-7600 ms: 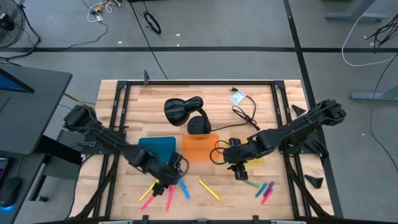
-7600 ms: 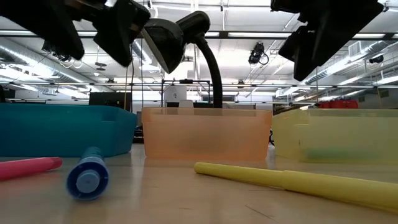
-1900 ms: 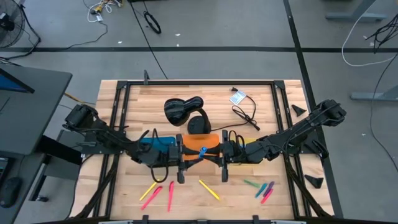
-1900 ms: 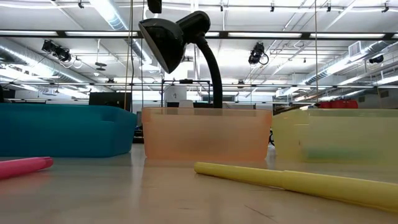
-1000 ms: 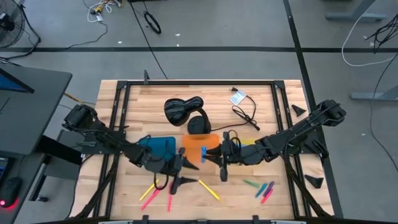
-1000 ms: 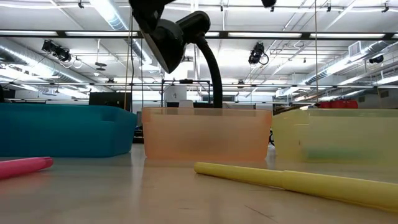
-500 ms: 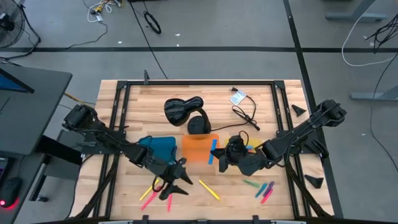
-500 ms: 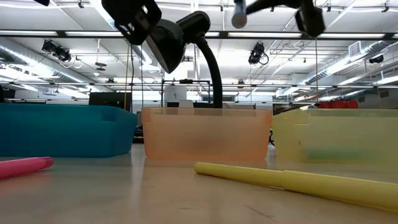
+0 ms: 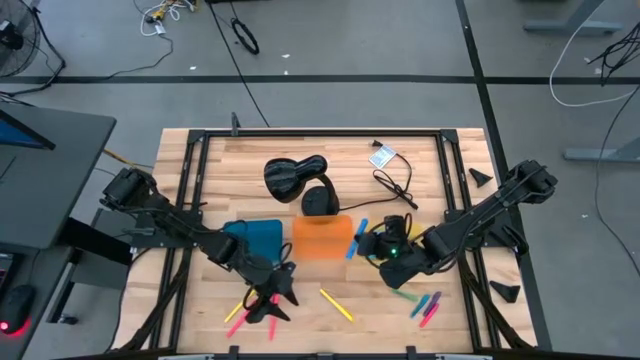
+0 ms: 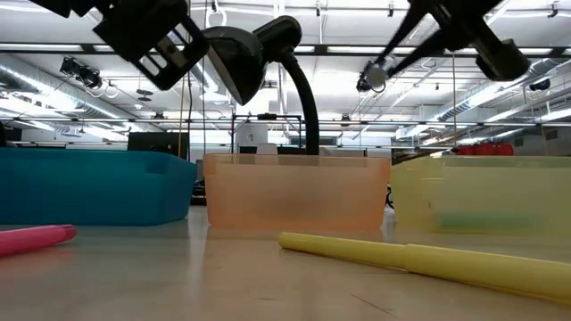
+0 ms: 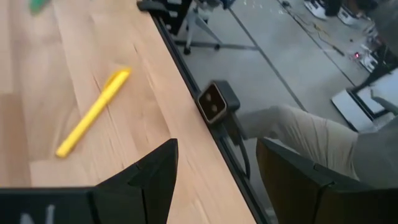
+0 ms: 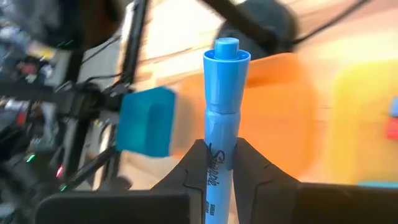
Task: Pick & Place Markers
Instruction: Put the blue highlighter pen into the yellow bin
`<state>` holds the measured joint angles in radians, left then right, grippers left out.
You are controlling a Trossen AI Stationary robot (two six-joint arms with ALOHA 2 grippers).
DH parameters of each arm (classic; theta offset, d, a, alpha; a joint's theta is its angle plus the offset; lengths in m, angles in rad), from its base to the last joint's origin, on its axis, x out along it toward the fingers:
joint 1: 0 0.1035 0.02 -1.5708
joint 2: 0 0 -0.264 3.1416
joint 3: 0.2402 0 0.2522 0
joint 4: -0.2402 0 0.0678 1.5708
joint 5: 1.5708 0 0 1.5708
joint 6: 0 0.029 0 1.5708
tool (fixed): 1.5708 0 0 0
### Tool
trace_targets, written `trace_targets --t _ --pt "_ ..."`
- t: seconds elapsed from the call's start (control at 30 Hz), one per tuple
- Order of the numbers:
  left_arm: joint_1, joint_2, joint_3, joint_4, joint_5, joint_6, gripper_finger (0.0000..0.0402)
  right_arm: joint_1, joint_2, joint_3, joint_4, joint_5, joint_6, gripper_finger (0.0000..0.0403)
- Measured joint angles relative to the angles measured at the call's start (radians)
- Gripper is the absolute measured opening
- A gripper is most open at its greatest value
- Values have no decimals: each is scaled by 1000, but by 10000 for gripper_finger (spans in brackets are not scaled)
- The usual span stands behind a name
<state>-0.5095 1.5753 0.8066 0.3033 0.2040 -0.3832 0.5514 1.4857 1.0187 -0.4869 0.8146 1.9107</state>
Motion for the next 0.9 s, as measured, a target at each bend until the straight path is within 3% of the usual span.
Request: trace_targets --t 0.27,0.9 --pt "0 0 0 -34 44 2 222 0 0 0 -216 -7 291 36" --pt "0 0 0 -32 63 1 222 -69 0 0 -421 -47 307 36"
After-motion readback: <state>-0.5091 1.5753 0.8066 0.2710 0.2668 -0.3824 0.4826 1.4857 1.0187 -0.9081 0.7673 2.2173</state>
